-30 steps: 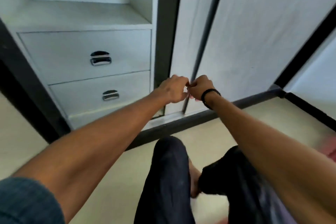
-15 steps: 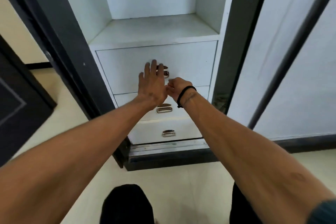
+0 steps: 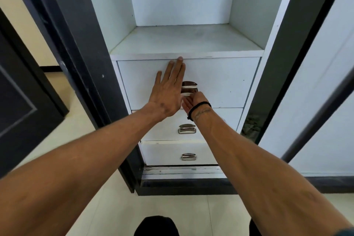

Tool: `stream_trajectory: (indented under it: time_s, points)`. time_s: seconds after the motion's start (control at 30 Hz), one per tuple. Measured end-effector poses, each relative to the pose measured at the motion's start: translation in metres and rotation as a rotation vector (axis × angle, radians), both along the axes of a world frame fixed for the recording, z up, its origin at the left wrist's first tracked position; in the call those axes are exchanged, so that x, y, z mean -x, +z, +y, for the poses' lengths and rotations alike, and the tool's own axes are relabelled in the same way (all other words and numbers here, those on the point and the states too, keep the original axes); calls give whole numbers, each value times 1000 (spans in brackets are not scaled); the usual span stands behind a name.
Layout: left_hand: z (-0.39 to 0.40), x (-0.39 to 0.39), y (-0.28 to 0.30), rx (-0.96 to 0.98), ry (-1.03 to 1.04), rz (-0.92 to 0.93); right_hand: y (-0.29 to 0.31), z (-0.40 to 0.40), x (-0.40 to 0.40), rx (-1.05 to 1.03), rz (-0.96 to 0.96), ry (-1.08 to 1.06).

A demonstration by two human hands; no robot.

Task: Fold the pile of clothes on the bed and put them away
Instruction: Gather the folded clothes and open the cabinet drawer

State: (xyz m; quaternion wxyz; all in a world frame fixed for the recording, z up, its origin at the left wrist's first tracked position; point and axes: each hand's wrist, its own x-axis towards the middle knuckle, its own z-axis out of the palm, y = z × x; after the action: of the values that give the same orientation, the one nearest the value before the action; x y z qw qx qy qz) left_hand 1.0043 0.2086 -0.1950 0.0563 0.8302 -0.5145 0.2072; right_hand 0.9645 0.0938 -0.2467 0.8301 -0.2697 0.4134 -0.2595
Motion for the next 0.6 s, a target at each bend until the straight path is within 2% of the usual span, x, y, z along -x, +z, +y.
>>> stream_trajectory:
  time_s: [0.17, 0.27, 0.33, 0.43, 0.6]
  points:
    - [4, -3, -7, -16, 11, 8, 12, 7, 12, -15, -243, -35]
    - [2, 1, -5, 25, 41, 41, 26, 9, 26, -115, -409, -55]
    - [1, 7, -4, 51, 48, 56, 27, 14, 36, -99, -483, -28]
    - [4, 19, -10, 105, 12, 77, 22, 24, 40, -29, -511, -7]
    - [9, 35, -7, 144, 9, 25, 18, 32, 53, 71, -441, 16]
